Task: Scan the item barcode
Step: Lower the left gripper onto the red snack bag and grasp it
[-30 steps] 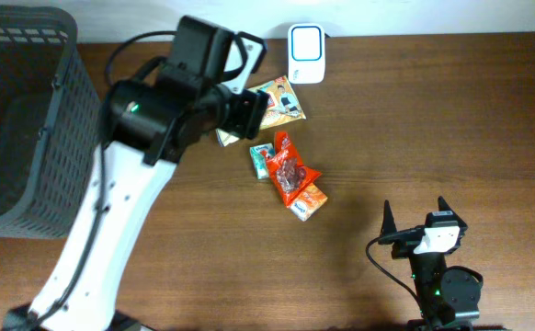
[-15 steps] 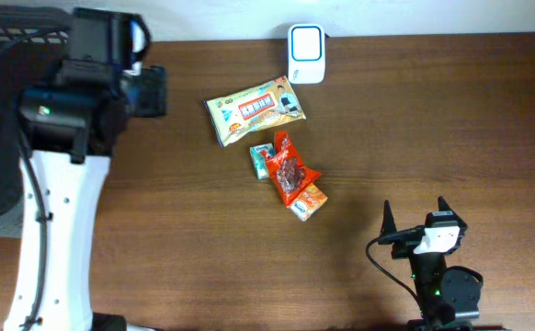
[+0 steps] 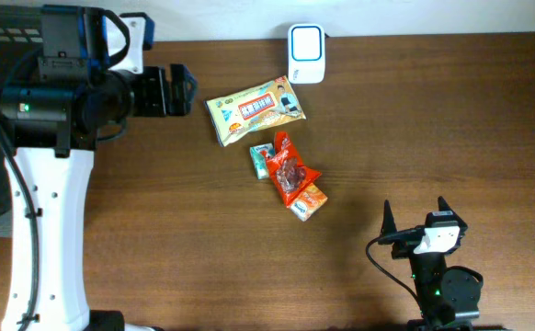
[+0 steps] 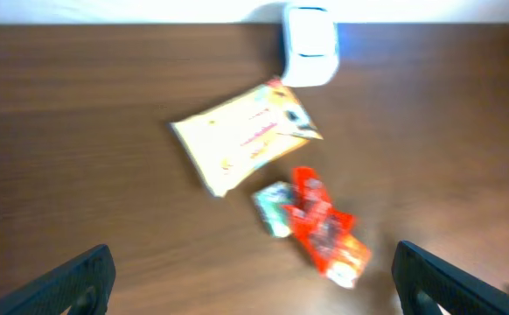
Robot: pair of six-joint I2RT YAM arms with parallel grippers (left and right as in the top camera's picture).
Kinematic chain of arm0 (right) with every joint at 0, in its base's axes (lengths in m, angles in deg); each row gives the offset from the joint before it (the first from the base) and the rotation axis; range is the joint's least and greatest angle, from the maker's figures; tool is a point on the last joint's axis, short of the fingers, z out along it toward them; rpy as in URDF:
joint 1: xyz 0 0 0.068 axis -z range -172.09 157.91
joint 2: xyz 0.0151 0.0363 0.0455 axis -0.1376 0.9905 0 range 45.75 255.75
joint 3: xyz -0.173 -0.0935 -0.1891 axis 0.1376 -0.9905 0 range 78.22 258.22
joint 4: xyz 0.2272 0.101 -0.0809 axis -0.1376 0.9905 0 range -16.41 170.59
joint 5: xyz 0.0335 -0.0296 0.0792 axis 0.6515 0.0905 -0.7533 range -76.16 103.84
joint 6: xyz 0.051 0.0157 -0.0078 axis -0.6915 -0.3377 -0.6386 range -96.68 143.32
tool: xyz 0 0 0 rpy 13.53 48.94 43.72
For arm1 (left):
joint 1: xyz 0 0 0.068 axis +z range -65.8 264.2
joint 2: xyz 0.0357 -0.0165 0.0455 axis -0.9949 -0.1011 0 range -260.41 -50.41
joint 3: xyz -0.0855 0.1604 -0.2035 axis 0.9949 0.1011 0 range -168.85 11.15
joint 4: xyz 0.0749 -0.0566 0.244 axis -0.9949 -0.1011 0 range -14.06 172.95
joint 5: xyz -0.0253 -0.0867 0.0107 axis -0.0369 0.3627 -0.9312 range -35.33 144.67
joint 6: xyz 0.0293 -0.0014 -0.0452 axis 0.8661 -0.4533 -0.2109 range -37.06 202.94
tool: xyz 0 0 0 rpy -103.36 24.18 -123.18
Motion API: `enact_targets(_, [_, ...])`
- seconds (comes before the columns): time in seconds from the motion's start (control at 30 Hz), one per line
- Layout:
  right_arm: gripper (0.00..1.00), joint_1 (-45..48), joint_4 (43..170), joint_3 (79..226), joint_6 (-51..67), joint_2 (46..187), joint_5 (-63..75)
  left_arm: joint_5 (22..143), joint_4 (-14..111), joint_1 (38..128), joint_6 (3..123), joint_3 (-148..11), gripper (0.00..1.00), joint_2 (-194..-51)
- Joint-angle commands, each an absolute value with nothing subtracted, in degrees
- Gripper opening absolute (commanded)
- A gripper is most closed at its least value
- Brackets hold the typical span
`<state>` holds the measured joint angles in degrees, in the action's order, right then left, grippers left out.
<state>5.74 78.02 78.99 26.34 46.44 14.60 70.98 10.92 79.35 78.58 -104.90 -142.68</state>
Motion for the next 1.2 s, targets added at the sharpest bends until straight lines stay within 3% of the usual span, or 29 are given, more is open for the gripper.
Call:
enact_targets(0.0, [0.98,6.1,78.2,78.5,26.3,46.1,14.9,79.9,9.4,76.6,80.0,-105.1,0.99,-143.9])
enact_targets(0.43, [0.98,6.1,78.2,78.5,26.3,46.1,14.9,78.7,8.9,61.6,79.5,-105.1,1.00,-162.3])
enact_targets(0.63, [0.98,6.1,78.2,78.5,26.3,46.1,14.9,59.6,5.5,58.9,64.9,-105.1,1.00,-170.8])
enact_targets(0.83, [0.98,6.1,78.2,78.5,26.3,46.1,14.9,67.8,6.1,57.7,65.0,-105.1,0.97,-178.1])
enact_targets(1.03, [0.98,6.1,78.2,78.5,26.3,46.1,14.9,80.5,8.8,57.7,73.9,-105.1,0.96,-183.5])
enact_targets(1.17, [0.99,6.1,78.2,78.5,26.3,46.1,14.9,80.8,10.3,57.7,73.9,-105.1,0.87,-185.2])
